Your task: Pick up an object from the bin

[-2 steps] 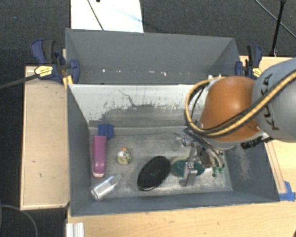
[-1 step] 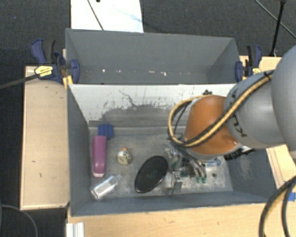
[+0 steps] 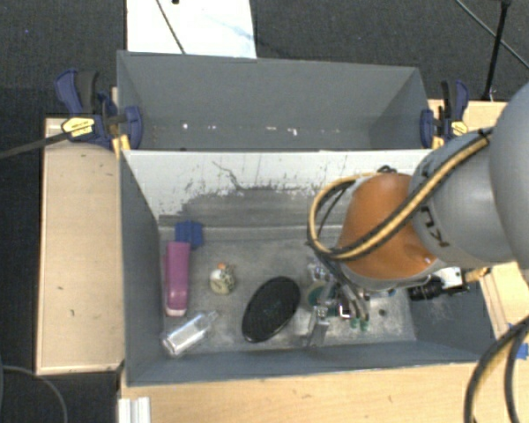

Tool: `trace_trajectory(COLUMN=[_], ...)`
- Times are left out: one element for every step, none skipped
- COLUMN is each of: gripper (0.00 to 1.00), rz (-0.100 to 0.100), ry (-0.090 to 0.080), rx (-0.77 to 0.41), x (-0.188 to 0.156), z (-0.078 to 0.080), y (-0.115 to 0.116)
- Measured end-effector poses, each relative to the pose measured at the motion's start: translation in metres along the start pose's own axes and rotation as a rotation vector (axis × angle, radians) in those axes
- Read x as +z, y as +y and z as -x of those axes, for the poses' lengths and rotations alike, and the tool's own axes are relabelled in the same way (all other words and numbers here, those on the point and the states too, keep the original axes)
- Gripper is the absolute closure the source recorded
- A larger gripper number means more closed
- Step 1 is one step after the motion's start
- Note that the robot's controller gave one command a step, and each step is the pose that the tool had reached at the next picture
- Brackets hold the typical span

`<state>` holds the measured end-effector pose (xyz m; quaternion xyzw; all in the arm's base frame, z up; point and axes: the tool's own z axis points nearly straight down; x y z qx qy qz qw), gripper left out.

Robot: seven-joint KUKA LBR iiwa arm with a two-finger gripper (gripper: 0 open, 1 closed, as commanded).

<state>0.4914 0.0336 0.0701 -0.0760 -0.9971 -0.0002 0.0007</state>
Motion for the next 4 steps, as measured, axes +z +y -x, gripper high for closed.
trace_trajectory(gripper=[0.00,0.00,1.00,1.00], rz=[0.002,-0.004,0.000,0.000], ry=[-0.009,-0.001,-0.004,-0.013], rx=[0.095,0.079,0.071,-0.025], x=[-0.004,-0.029,-0.028,-0.176], z=[0.063,0.022,0.024,0.033], y=[0.020,-0.070,-0.063,-0.069])
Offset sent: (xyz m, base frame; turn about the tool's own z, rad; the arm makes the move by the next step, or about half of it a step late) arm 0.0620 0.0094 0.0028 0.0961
